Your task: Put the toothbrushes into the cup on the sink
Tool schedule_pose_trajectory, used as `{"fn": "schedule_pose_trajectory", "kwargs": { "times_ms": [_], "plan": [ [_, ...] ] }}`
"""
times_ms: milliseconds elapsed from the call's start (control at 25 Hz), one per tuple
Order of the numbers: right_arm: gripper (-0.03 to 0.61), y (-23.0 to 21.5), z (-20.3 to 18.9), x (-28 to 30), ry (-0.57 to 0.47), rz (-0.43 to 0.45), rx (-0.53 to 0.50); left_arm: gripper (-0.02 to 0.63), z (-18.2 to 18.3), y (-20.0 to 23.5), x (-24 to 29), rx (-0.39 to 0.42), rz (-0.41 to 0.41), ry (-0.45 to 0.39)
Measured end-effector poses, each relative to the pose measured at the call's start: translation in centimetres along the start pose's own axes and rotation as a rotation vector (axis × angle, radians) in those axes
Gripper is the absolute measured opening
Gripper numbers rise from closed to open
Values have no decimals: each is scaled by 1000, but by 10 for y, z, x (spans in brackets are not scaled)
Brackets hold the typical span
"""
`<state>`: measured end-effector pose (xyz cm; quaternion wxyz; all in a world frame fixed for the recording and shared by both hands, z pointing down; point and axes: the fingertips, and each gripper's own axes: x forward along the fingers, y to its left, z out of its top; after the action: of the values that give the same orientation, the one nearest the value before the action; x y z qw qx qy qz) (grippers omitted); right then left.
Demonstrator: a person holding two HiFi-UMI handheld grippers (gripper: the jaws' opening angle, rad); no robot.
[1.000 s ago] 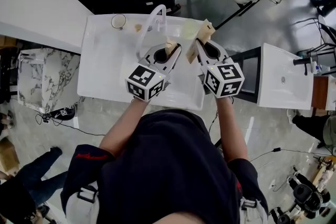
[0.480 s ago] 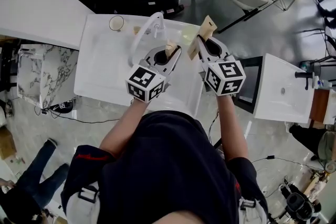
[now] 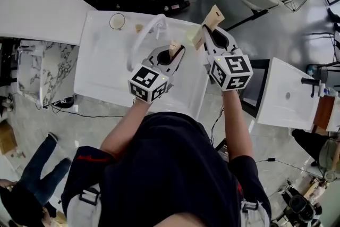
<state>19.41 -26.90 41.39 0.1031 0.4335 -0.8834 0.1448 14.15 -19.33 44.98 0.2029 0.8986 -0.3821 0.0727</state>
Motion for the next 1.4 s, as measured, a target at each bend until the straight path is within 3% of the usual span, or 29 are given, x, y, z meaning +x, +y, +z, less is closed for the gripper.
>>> {"fn": "schedule_pose_trajectory", "kwargs": {
  "times_ms": [400,1400],
  "plan": [
    [49,-12,8,23,-19,-12,-44,14,-8,7,6,-16,1,27],
    [49,-35,-55,72,16,-55,-25,14,-31,20,21,-74,9,87]
  ]
}}
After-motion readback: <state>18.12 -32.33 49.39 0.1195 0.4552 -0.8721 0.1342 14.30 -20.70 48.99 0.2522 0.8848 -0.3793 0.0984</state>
